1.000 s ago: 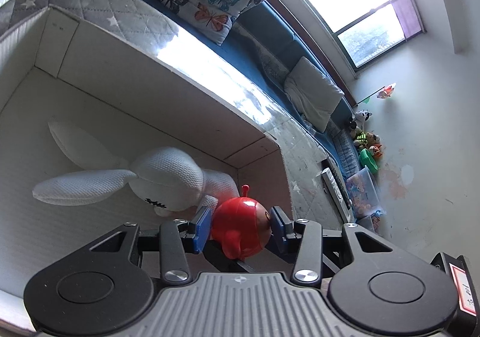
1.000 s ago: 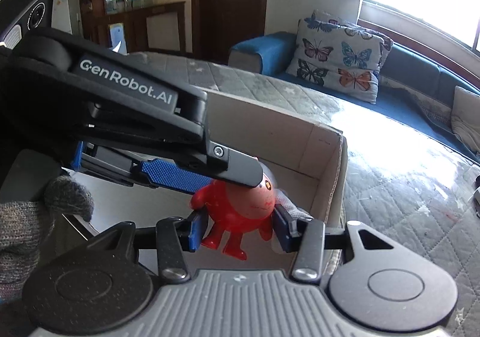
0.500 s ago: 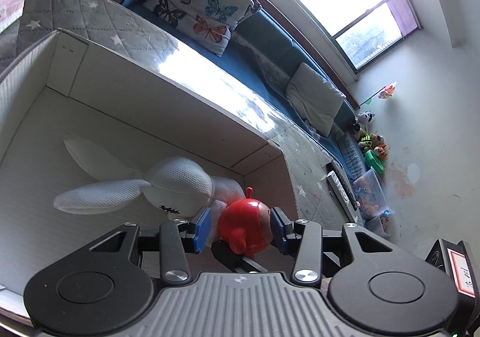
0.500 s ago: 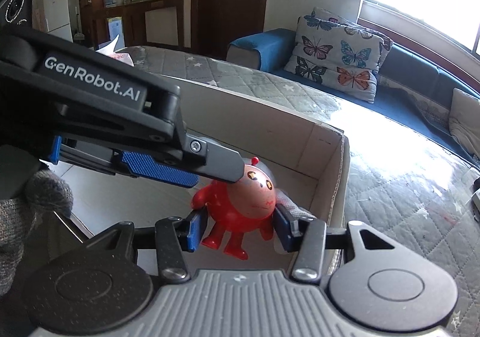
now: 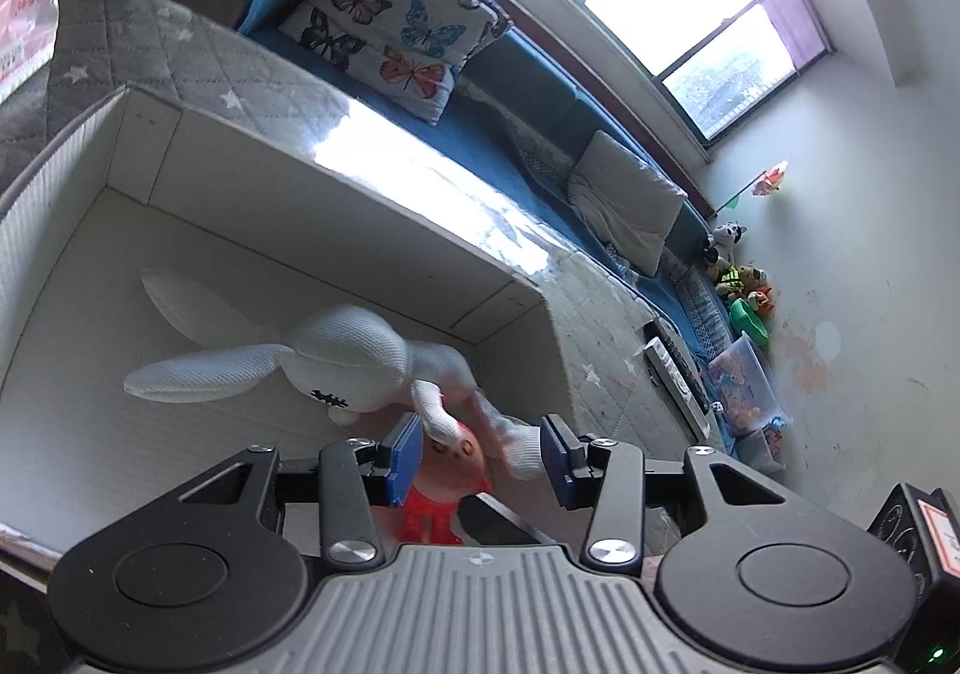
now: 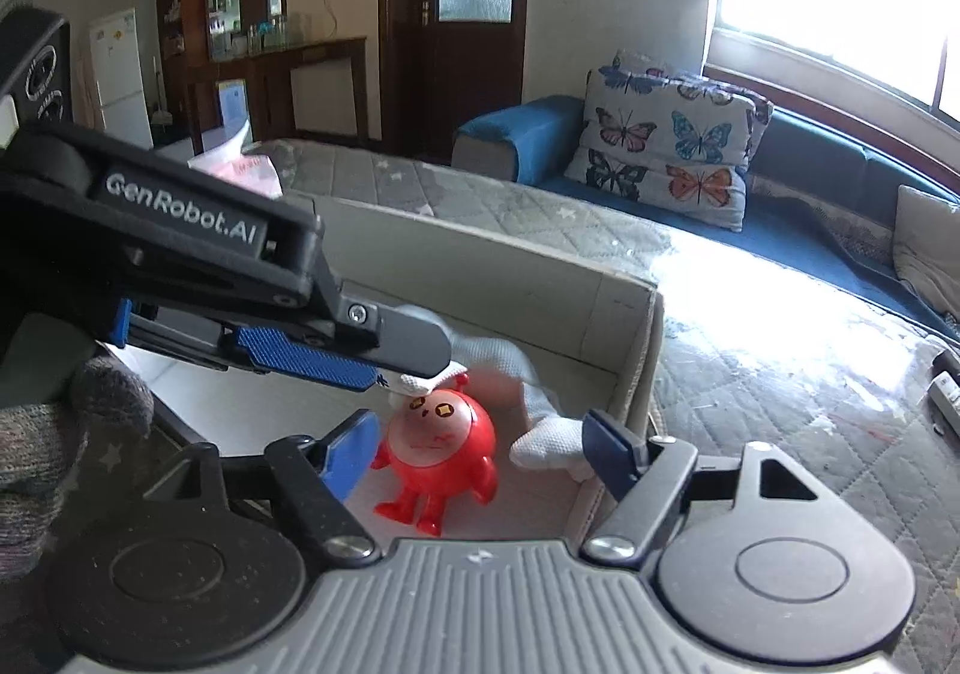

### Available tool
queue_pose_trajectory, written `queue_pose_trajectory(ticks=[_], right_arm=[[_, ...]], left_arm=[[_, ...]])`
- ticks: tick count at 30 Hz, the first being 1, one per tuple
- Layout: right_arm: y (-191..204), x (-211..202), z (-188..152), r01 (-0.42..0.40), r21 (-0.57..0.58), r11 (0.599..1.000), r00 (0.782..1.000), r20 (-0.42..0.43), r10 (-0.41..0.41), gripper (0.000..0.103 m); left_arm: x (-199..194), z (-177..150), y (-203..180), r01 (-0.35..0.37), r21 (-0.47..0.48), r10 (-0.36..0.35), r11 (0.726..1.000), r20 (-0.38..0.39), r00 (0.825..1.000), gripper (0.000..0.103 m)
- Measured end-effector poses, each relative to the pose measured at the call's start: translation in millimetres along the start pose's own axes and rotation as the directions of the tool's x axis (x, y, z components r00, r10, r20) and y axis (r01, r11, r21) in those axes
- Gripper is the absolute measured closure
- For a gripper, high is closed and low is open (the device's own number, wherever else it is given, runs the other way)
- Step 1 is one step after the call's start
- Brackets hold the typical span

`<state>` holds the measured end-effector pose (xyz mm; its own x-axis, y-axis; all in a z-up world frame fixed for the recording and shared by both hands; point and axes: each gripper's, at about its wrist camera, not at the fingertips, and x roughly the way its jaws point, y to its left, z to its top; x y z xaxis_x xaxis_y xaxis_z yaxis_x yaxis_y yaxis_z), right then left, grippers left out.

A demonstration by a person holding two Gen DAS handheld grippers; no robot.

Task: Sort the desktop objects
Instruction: 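Open both grippers to drop the red toy into the box, then move both grippers to the green alien toy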

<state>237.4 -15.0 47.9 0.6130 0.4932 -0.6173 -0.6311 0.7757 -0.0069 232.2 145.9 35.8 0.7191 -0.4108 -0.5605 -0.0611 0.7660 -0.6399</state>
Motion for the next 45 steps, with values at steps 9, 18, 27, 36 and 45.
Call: queue_pose_trajectory(ticks=[9, 18, 27, 36, 45], right_arm=[[-6.2, -46.0, -11.2, 0.001, 0.034, 0.999, 0.997, 0.076, -0.004, 0.004], [-3.0, -95.5, -38.1, 0.03, 0.057, 0.998, 0.991, 0.129, -0.037, 0.0], [-4.7, -131.9, -72.3, 0.037, 0.091, 0.995, 0.987, 0.151, -0.051, 0.0], [-2.0, -152.9, -100.5, 0.021, 0.131, 0.991, 0.987, 0.153, -0.041, 0.0], [2.2, -159.0, -125.4, -0.022, 0.159, 0.987, 0.991, 0.133, 0.001, 0.0]], left_arm=[[-27.1, -19.4, -26.1, -0.014, 0.08, 0.01, 0.997, 0.044, 0.999, 0.057], [-48.8, -55.2, -46.1, -0.04, 0.166, 0.03, 0.985, 0.064, 0.998, 0.057], [-58.8, -91.4, -58.3, -0.054, 0.226, 0.041, 0.973, 0.063, 0.997, 0.057], [-57.8, -121.4, -63.0, -0.058, 0.273, 0.052, 0.96, 0.03, 0.998, 0.057], [-54.4, -139.7, -63.6, -0.042, 0.274, 0.044, 0.961, -0.002, 0.999, 0.057]])
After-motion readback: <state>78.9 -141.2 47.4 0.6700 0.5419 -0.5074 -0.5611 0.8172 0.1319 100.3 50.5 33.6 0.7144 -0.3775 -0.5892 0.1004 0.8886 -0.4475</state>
